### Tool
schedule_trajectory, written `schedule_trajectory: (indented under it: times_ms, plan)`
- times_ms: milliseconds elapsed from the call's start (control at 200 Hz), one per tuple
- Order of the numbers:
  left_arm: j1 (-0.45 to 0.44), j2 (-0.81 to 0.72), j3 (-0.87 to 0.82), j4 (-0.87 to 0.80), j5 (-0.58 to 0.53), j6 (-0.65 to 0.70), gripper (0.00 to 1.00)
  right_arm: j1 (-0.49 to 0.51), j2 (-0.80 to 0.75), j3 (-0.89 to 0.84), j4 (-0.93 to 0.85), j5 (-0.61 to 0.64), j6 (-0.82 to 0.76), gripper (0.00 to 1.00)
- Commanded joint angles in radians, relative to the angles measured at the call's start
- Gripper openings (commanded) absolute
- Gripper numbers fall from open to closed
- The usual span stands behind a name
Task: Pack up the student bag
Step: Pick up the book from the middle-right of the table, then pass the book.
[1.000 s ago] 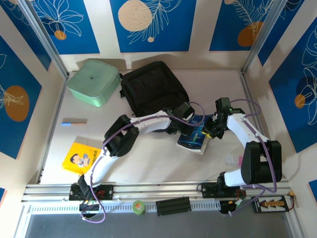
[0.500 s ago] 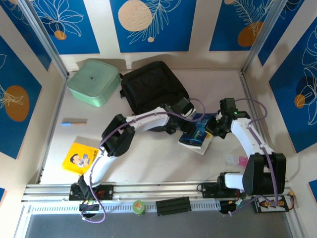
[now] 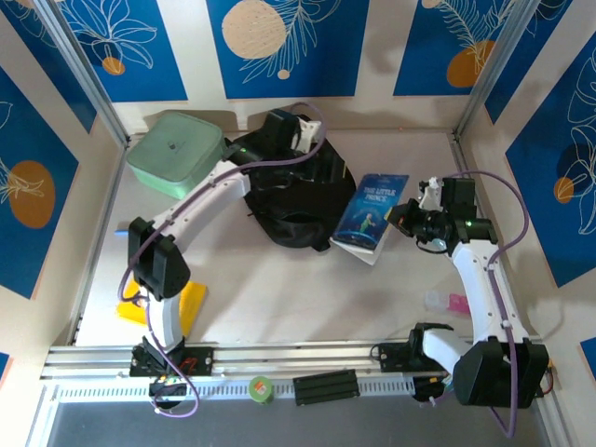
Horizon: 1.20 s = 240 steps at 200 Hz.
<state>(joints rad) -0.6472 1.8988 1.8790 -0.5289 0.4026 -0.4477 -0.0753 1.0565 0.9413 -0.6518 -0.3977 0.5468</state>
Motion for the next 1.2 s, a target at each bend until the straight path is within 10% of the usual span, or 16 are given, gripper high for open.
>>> schedule_trajectory:
  times_ms: [0, 505, 1040, 1195]
  plan:
    - [0.049, -0.036, -0.084, 0.079, 0.136, -0.066, 0.98, 0.005, -0.013, 0.033, 0.145, -0.257, -0.001, 0.0]
    - [0.081, -0.041, -0.194, 0.202, 0.274, -0.198, 0.9, 0.104, 0.157, 0.07, 0.421, -0.487, 0.052, 0.0]
    - [0.128, -0.065, -0.218, 0.234, 0.289, -0.213, 0.06, 0.092, 0.268, 0.091, 0.271, -0.338, -0.006, 0.0]
    - [0.155, -0.095, -0.249, 0.251, 0.227, -0.239, 0.0, 0.079, 0.267, 0.077, 0.273, -0.288, 0.086, 0.5]
